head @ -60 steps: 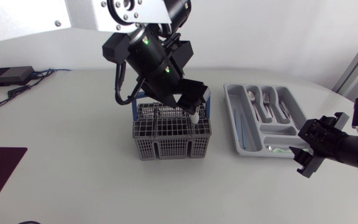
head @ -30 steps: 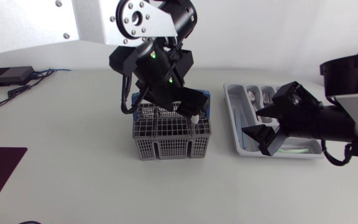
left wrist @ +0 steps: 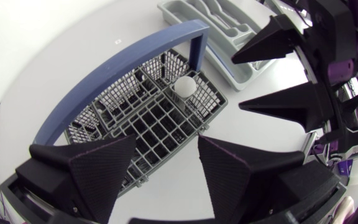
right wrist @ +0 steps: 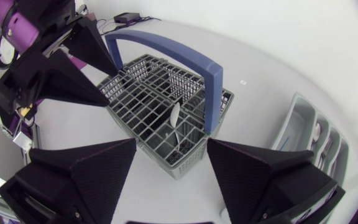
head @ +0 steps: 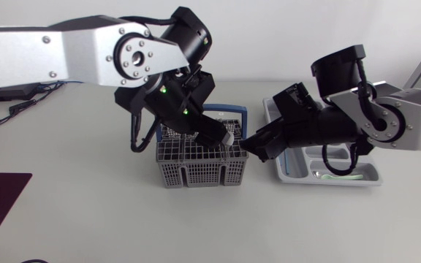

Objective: Unload the cutlery basket into the drawer organizer.

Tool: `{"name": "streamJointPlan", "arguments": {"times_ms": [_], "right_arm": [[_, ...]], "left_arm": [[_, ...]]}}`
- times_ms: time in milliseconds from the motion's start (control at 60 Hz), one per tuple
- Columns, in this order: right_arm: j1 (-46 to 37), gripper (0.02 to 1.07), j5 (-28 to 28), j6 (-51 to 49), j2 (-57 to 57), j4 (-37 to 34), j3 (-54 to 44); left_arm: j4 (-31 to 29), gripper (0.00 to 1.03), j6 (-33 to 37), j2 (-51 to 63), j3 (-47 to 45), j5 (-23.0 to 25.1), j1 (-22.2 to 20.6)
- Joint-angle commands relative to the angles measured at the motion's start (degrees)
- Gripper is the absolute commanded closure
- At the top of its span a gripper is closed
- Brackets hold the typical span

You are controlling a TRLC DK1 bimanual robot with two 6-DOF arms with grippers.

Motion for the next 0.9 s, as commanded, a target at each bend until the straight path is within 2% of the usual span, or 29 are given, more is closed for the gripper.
{"name": "streamJointPlan", "arguments": {"times_ms": [0, 233, 300, 550, 650, 767, 883], "right_arm": [[1.09, 0.25, -0.5, 3.65, 2.17, 1.52, 1.36], [2.5, 0.25, -0.41, 6.64, 7.27, 5.12, 2.94], [2.94, 0.32, -0.41, 7.08, 8.59, 6.09, 3.38], [3.55, 0.4, 0.12, 7.6, 11.67, 6.79, 5.57], [3.55, 0.48, 0.47, 7.95, 12.81, 6.88, 6.45], [3.91, 0.48, 0.91, 7.95, 13.78, 6.97, 6.89], [4.08, 0.57, 1.17, 8.04, 14.74, 7.49, 6.98]], "left_arm": [[3.5, 0.2, 4.75, -4.32, -5.18, -0.12, -0.25], [7.02, 0.15, 11.78, -6.51, -11.59, 2.52, -0.25], [8.42, 0.14, 13.27, -6.78, -12.91, 2.52, 0.02], [10.97, 0.14, 16.44, -8.8, -15.72, 3.31, 1.69], [11.59, 0.14, 17.4, -10.03, -16.69, 3.66, 1.95], [12.03, 0.12, 17.58, -10.73, -17.48, 3.66, 1.95], [12.38, 0.11, 17.67, -11.17, -18.1, 3.66, 1.95]]}}
